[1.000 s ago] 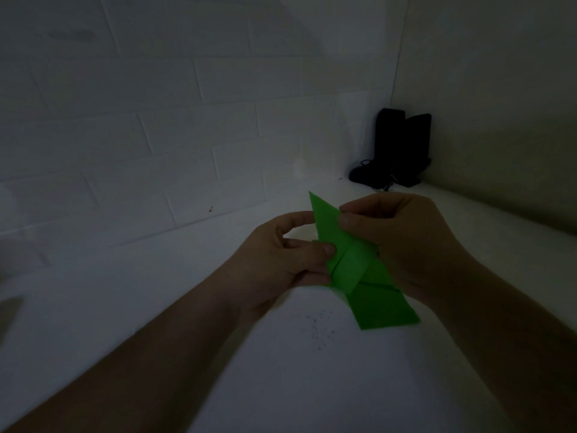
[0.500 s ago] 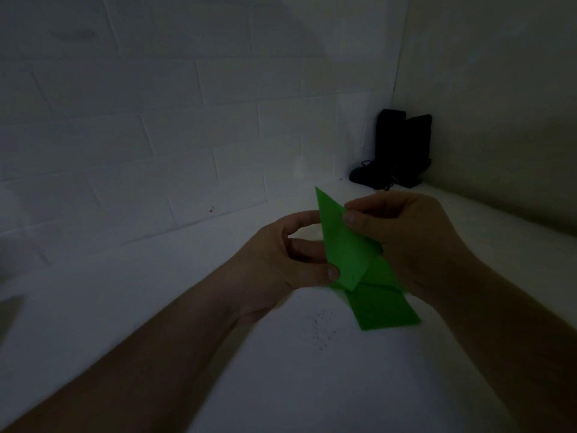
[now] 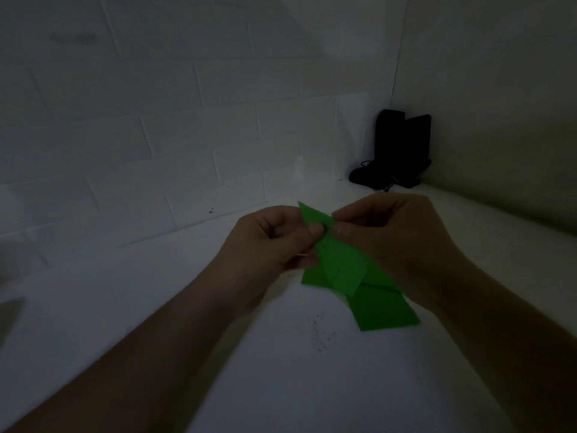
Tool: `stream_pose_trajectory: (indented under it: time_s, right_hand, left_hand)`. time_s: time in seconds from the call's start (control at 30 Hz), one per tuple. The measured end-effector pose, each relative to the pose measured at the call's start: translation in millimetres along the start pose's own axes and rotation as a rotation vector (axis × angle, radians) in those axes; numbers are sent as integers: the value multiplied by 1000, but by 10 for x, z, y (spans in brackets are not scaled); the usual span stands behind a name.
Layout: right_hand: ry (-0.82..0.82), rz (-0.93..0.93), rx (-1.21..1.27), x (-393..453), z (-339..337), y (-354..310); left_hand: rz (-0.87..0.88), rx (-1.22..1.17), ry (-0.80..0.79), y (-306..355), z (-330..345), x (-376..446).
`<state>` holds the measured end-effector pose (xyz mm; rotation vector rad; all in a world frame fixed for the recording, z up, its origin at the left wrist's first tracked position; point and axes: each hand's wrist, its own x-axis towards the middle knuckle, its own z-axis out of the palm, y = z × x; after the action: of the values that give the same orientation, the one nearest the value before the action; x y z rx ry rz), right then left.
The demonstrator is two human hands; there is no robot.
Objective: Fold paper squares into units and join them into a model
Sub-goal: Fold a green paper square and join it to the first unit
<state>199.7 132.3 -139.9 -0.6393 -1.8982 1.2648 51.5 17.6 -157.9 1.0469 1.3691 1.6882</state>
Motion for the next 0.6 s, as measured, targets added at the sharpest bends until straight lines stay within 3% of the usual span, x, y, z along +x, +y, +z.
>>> stream_pose_trajectory:
  time_s: [0.13, 0.4, 0.6]
  right_hand:
    - [-9, 4, -2, -20, 11, -31]
    - [-21, 15, -1, -30, 4, -59]
    - [-18, 17, -1, -34, 3, -56]
  left_hand:
    - [41, -40, 91, 25, -22, 13]
    - [0, -90, 68, 40, -11, 1]
    - [41, -100, 135, 57, -21, 16]
